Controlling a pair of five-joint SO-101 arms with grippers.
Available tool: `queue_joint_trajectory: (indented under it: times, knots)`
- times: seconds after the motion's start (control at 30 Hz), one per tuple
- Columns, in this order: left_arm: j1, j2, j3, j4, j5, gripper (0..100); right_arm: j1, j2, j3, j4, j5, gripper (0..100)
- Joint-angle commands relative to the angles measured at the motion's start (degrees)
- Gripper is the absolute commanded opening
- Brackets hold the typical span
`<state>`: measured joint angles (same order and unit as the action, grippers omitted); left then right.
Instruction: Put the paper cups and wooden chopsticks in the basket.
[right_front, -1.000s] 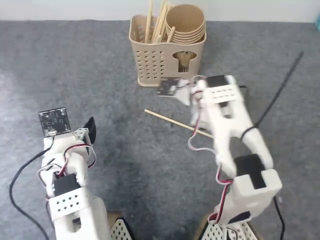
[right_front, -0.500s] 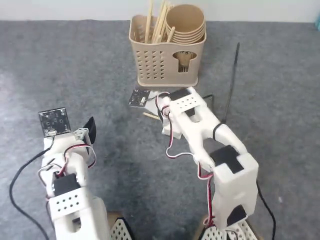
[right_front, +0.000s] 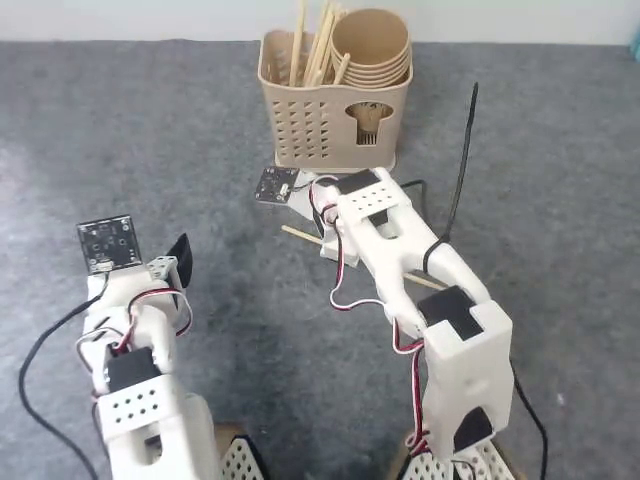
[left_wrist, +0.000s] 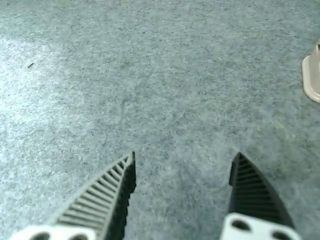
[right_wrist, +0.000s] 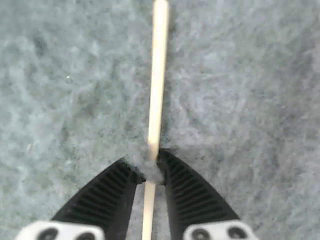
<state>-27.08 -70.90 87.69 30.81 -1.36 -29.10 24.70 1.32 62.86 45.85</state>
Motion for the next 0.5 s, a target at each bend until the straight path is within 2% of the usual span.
queue_joint_trajectory:
  times: [0.0,0.2,0.33,0.47]
  knots:
    - [-0.09,-0.62,-0.57,-1.32,-0.35,29,-0.48,-0.66,-4.04,4.00,-0.70,1.3]
    - [-0.09,-0.62,-0.57,-1.41,-0.35,29,0.31,-0.92,-11.25,13.85,-1.14,1.2]
    - [-0.09,-0.62,-0.57,-1.49,-0.35,29,0.84,-4.70,-17.58,17.54,-7.82,0.9]
    - [-0.09,-0.62,-0.57,-1.49,-0.35,29,0.66,-11.82,-21.27,17.01,-12.31,0.9]
